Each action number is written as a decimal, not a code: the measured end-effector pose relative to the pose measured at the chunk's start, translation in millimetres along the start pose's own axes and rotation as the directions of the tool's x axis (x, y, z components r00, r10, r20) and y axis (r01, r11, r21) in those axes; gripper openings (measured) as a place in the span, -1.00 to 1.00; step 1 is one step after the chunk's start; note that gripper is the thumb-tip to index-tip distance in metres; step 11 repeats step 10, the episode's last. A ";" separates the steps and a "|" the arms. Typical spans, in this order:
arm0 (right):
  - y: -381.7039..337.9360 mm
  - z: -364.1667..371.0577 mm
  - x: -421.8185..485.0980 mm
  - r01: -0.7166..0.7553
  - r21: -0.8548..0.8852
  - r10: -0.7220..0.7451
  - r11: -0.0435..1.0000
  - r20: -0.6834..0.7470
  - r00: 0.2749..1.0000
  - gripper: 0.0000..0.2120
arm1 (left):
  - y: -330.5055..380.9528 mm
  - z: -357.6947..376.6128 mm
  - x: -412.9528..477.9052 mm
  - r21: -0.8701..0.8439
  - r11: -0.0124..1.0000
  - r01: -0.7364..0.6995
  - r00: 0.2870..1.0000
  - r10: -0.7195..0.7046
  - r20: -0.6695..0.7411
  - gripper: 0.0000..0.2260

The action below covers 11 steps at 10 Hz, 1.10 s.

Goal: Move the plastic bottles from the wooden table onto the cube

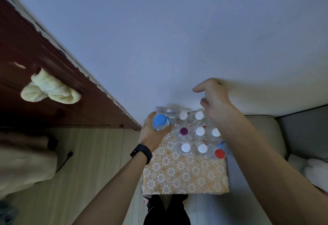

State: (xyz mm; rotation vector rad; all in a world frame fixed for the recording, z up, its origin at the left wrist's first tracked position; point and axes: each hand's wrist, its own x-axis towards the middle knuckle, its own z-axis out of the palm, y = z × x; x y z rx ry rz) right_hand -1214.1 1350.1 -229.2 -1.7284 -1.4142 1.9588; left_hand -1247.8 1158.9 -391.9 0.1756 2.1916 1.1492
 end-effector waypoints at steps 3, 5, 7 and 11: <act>11.4 -3.9 -13.7 -0.080 0.318 0.064 0.945 0.060 0.996 -0.80 | 15.4 17.0 13.8 -0.018 1.000 -0.015 0.999 0.014 -0.028 -0.24; 5.2 -21.4 -7.0 -0.300 0.745 0.177 0.596 0.243 0.954 -0.28 | 13.4 14.8 19.4 -0.019 1.000 -0.018 0.999 0.019 0.035 -0.21; -11.2 -19.2 -12.7 -0.274 0.785 0.154 0.555 0.226 0.962 -0.42 | 17.1 16.8 18.2 -0.021 1.000 -0.002 1.000 0.002 -0.002 -0.25; -16.4 -19.1 -26.0 -0.246 0.740 0.198 0.625 0.155 0.968 -0.39 | 27.4 -1.2 2.1 -0.014 0.997 0.077 0.988 -0.074 0.135 0.01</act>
